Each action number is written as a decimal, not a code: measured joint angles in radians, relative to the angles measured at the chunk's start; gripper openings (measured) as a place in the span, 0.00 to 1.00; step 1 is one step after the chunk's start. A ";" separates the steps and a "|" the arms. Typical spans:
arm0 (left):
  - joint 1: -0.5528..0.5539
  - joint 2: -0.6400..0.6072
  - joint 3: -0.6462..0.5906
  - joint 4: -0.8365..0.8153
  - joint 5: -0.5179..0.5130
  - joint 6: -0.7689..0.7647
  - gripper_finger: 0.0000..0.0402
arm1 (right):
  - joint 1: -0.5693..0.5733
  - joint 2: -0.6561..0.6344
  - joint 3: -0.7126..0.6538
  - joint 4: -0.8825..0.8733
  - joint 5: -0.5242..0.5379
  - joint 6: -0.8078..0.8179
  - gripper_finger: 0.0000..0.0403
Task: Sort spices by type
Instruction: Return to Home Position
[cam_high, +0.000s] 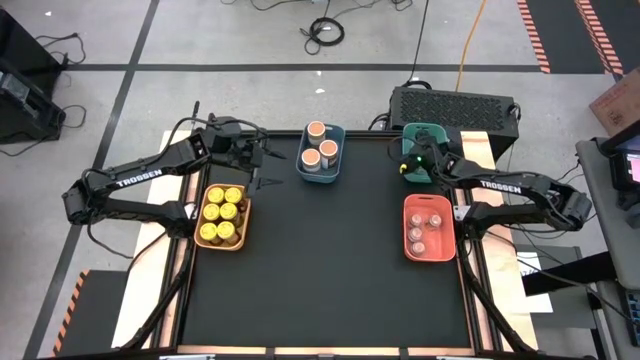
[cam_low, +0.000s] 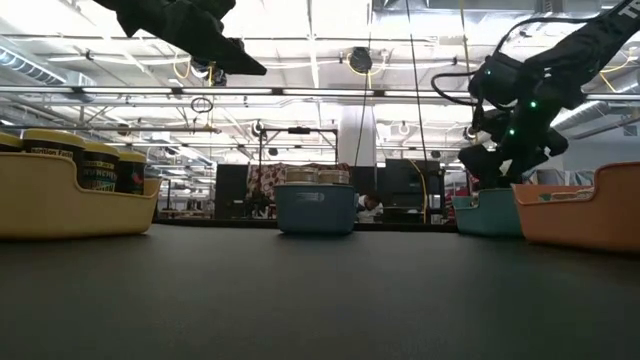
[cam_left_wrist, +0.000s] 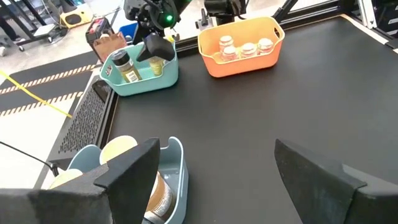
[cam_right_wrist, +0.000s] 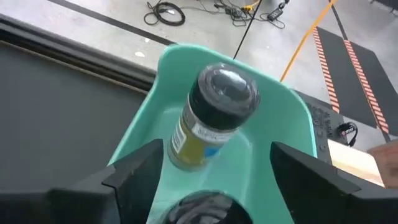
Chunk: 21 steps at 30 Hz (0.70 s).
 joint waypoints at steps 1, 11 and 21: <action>0.000 0.000 0.000 0.000 0.000 0.000 0.80 | 0.000 0.000 0.006 -0.003 0.000 -0.009 0.72; 0.000 0.000 0.000 -0.001 0.000 -0.003 0.80 | 0.001 0.000 0.215 -0.101 -0.030 -0.145 0.73; -0.002 -0.025 0.000 0.010 -0.033 -0.083 0.79 | 0.067 0.000 0.347 -0.080 -0.368 -0.221 0.73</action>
